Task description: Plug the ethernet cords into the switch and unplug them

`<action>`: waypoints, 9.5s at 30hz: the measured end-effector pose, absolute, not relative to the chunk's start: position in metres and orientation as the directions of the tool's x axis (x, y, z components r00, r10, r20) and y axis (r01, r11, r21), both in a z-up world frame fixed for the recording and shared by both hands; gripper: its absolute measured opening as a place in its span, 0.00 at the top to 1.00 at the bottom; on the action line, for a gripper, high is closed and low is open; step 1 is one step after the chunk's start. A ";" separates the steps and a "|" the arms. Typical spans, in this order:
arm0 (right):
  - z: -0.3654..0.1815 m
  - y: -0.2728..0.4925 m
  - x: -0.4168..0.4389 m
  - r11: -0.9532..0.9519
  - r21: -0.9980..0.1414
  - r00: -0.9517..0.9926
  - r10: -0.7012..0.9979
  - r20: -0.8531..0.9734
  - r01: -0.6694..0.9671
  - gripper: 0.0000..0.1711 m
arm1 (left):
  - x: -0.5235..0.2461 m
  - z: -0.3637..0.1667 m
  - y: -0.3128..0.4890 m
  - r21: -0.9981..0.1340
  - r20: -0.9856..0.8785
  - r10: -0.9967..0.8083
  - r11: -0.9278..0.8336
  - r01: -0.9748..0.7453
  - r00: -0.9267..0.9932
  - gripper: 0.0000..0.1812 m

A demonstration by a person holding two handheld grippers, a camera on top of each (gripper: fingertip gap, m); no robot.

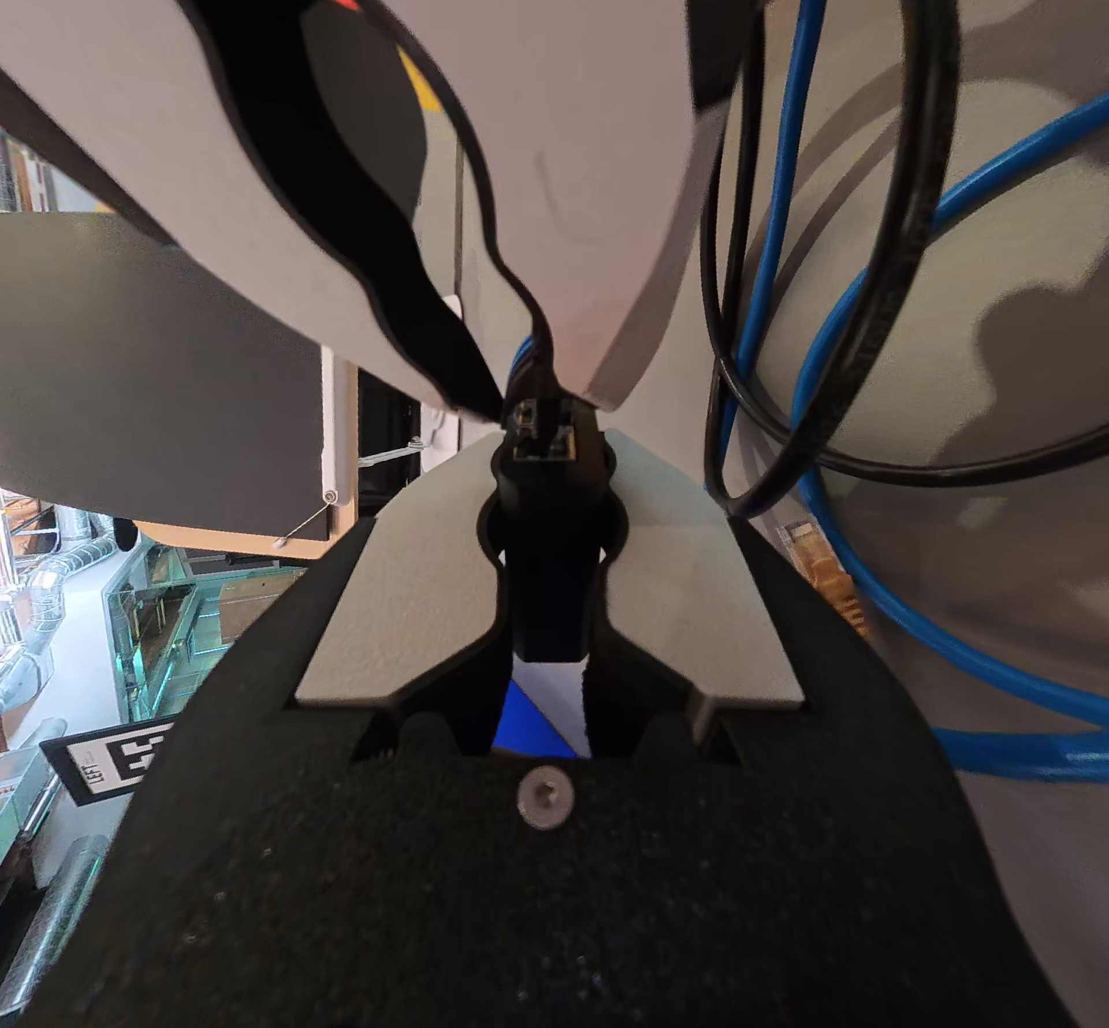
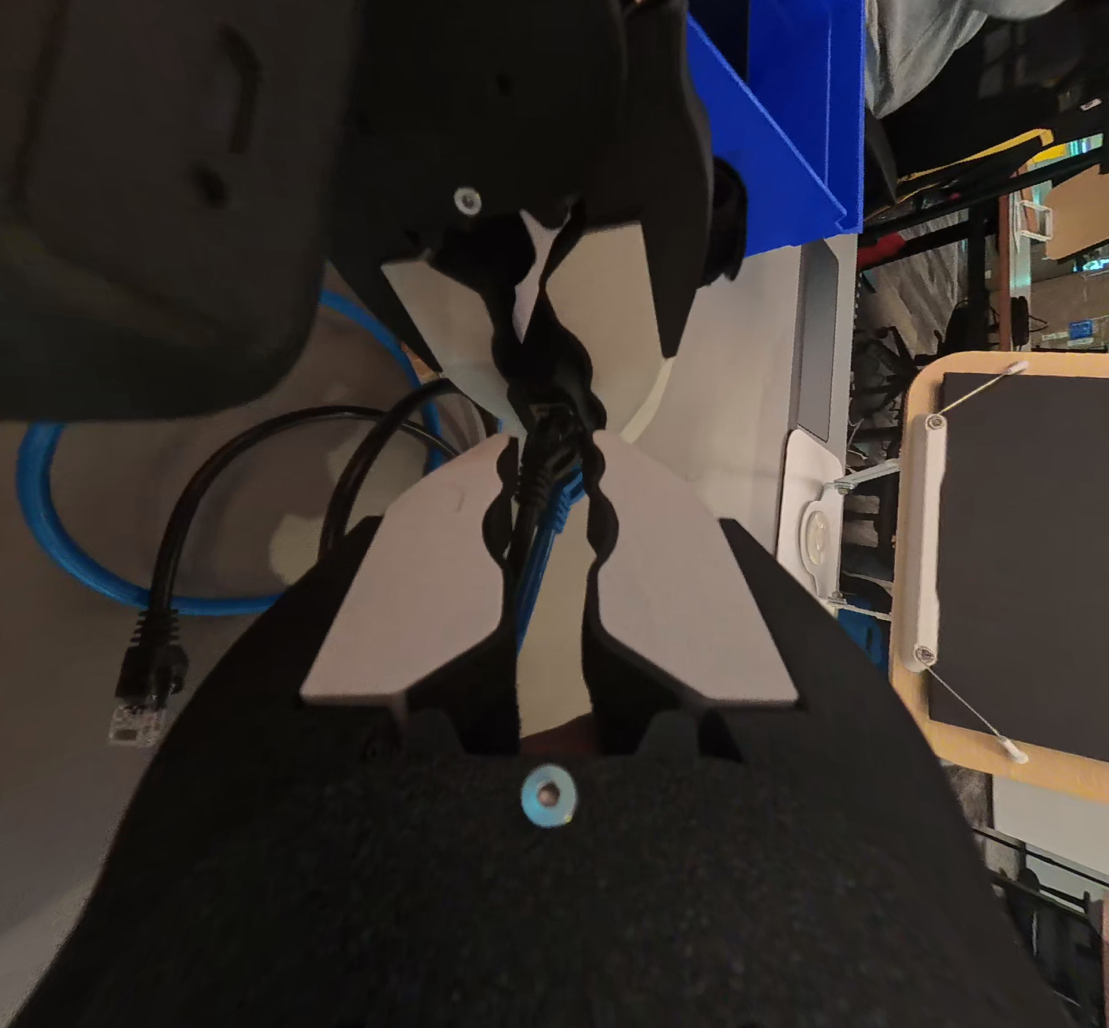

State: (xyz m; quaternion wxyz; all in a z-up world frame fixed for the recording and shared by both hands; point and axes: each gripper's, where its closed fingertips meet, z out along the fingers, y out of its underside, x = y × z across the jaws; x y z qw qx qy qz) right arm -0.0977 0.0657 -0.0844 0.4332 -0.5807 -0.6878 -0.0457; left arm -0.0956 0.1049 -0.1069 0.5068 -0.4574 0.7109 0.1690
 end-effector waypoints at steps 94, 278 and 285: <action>-0.088 0.107 -0.095 0.172 -0.450 0.076 0.873 0.481 0.877 0.85 | -0.098 -0.132 0.141 -0.356 -0.798 -0.602 0.473 -0.806 0.000 0.86; -0.169 0.232 0.264 -0.947 -0.221 0.968 0.205 0.142 0.234 0.63 | -0.196 -0.106 -0.004 -0.891 0.360 -0.882 -0.422 -0.168 0.305 0.73; -0.182 0.240 0.262 -0.975 -0.155 0.986 0.145 0.083 0.157 0.63 | -0.215 -0.116 -0.002 -0.905 0.253 -0.882 -0.361 -0.225 0.397 0.74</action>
